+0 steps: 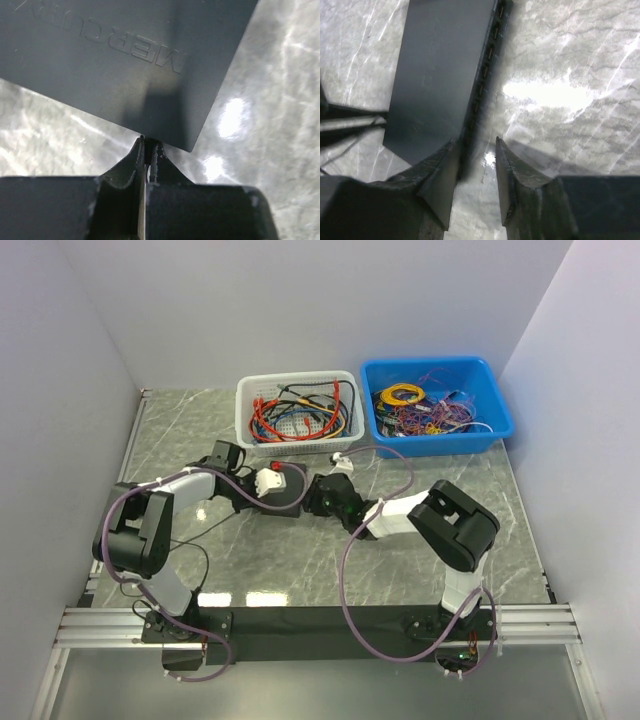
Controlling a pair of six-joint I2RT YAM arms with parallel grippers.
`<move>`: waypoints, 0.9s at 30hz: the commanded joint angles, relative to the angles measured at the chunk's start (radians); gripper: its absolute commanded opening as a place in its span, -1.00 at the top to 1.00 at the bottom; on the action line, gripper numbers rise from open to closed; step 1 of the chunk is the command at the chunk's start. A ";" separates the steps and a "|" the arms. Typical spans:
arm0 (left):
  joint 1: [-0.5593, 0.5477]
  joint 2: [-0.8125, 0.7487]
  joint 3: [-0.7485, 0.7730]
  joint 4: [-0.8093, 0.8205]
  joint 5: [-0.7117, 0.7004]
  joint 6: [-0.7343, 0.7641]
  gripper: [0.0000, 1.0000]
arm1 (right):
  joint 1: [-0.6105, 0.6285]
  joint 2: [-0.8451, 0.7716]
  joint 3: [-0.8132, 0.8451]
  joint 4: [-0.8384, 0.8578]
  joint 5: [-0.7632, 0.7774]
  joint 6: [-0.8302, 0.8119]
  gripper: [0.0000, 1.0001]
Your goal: Pull the plug from the switch port
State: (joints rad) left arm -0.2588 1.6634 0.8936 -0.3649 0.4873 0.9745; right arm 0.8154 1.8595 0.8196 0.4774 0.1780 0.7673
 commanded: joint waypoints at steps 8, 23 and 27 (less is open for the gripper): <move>0.041 0.041 -0.004 -0.086 -0.096 0.020 0.99 | -0.073 -0.049 -0.284 0.176 -0.380 0.033 0.31; 0.003 0.033 -0.030 -0.077 -0.113 0.029 0.99 | -0.189 0.055 -0.113 0.351 -0.528 0.127 0.10; -0.005 0.039 -0.031 -0.069 -0.122 0.023 0.99 | -0.188 0.141 0.009 0.300 -0.580 0.116 0.14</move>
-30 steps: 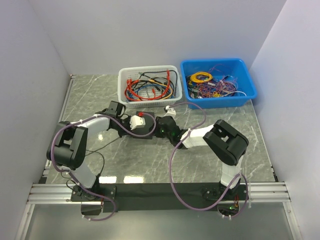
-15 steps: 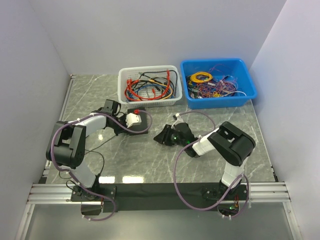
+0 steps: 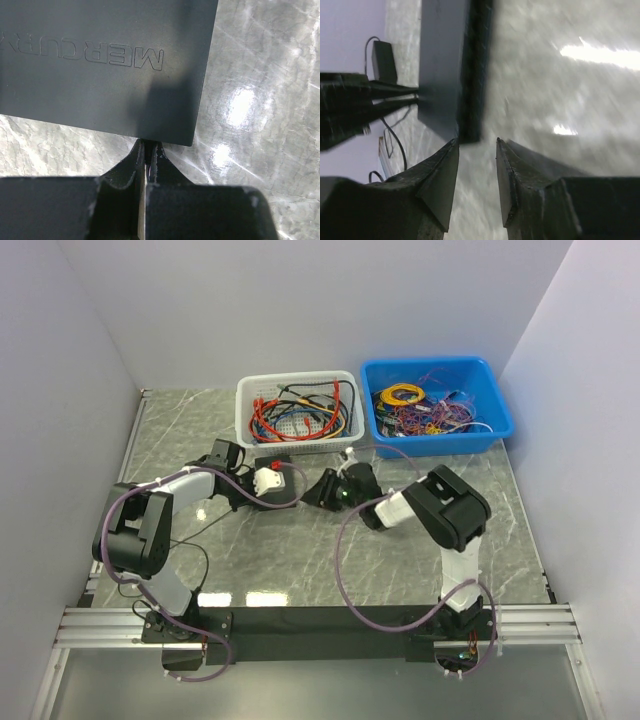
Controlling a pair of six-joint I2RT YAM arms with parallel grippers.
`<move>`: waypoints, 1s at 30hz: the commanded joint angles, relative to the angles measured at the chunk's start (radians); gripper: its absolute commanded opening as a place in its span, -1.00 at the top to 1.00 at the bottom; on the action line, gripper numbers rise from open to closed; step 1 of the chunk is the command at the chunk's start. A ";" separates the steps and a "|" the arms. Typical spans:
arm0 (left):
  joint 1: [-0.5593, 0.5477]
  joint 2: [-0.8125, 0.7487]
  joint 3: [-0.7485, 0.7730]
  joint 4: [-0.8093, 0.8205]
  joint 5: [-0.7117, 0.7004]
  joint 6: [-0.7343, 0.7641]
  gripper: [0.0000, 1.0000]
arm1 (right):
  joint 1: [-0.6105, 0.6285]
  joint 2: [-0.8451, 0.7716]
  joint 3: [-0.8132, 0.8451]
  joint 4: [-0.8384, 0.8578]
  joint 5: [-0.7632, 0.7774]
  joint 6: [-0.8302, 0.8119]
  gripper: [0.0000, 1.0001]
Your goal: Pull the plug from the switch port
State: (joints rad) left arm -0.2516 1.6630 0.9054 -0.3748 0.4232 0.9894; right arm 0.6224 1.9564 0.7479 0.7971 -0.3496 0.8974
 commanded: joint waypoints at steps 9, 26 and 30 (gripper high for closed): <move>-0.015 0.046 -0.034 -0.059 -0.060 -0.001 0.99 | 0.031 0.102 0.152 -0.035 -0.094 0.008 0.20; -0.028 0.047 -0.036 -0.056 -0.063 -0.009 0.99 | 0.043 0.177 0.215 -0.029 -0.129 0.055 0.81; -0.028 0.058 -0.026 -0.061 -0.064 -0.014 0.99 | 0.042 0.203 0.216 0.008 -0.157 0.107 1.00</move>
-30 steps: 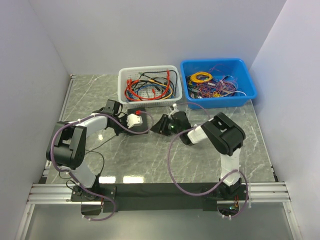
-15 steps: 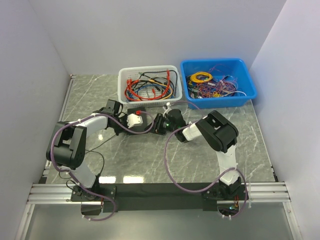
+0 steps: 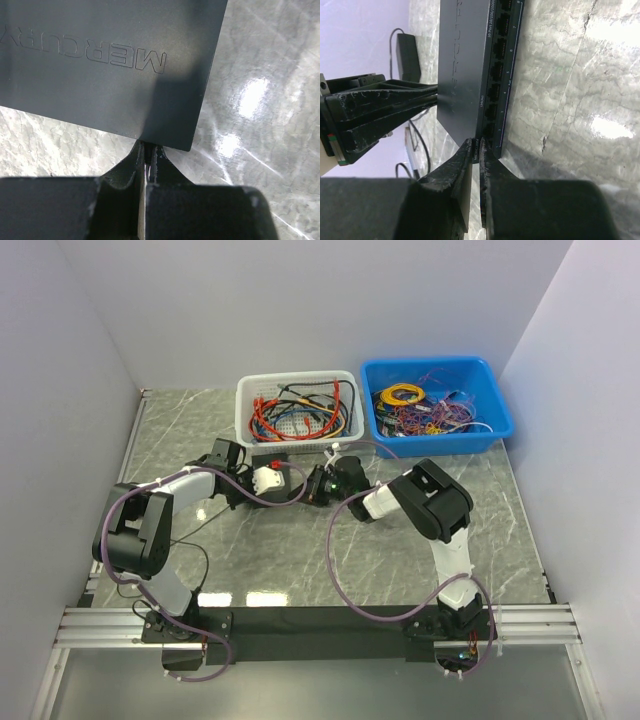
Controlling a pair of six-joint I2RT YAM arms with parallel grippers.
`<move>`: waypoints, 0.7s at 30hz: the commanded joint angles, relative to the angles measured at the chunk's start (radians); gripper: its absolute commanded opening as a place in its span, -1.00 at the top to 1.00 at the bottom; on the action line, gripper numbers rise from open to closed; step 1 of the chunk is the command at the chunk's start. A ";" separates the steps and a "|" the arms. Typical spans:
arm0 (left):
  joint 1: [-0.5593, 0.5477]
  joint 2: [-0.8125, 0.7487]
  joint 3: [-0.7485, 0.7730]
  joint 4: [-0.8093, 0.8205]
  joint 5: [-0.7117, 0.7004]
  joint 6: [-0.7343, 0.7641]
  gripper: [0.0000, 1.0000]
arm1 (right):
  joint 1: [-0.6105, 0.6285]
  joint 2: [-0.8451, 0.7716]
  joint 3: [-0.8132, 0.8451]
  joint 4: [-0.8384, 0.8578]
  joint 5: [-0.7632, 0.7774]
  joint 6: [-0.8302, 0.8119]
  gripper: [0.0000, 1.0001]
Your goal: Pull the plug from the switch port
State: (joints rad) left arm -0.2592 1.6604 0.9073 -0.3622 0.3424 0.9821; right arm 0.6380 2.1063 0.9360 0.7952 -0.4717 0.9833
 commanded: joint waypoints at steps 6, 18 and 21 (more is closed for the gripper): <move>0.000 0.059 -0.031 -0.078 0.003 0.013 0.99 | 0.020 0.044 -0.044 0.033 -0.013 0.032 1.00; 0.070 0.062 -0.048 -0.115 -0.049 0.073 0.99 | 0.005 -0.025 -0.175 0.085 0.011 -0.006 1.00; 0.075 0.058 -0.039 -0.129 -0.028 0.063 0.99 | 0.008 -0.048 -0.195 0.114 0.018 -0.040 1.00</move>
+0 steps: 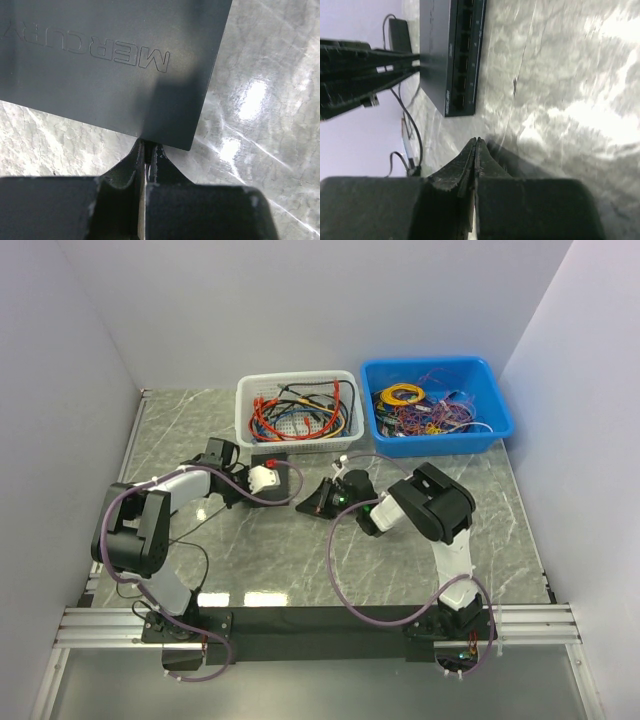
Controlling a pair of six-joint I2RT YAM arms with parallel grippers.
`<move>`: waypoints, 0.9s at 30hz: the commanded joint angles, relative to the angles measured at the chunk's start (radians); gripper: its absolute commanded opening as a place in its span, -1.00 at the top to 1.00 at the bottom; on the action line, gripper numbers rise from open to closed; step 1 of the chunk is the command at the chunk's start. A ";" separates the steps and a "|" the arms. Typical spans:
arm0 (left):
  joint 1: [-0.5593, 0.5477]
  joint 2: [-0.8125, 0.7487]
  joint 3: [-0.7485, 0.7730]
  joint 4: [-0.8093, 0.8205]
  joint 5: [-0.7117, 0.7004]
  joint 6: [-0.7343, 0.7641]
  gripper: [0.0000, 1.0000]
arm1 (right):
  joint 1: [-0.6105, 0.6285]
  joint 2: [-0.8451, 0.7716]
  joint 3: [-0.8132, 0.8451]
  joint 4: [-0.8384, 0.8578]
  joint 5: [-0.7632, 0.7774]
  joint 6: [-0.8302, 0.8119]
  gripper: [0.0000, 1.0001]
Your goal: Pull the plug from the switch port
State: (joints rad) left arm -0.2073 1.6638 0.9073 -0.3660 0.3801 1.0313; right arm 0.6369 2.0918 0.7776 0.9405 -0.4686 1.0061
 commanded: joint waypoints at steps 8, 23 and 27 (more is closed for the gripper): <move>-0.027 0.001 -0.002 -0.226 0.092 -0.023 0.99 | 0.069 -0.285 -0.161 -0.057 0.231 -0.189 0.59; -0.158 -0.032 0.039 -0.076 0.187 -0.404 0.99 | 0.148 -0.254 -0.413 0.291 0.467 0.414 -0.22; -0.179 -0.032 0.041 -0.057 0.194 -0.433 0.99 | 0.194 -0.219 -0.385 0.298 0.564 0.491 -0.25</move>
State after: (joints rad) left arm -0.3691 1.6497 0.9161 -0.4561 0.5098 0.6659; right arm 0.8009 1.8523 0.3740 1.1534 -0.0231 1.3739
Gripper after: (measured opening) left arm 0.037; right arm 0.619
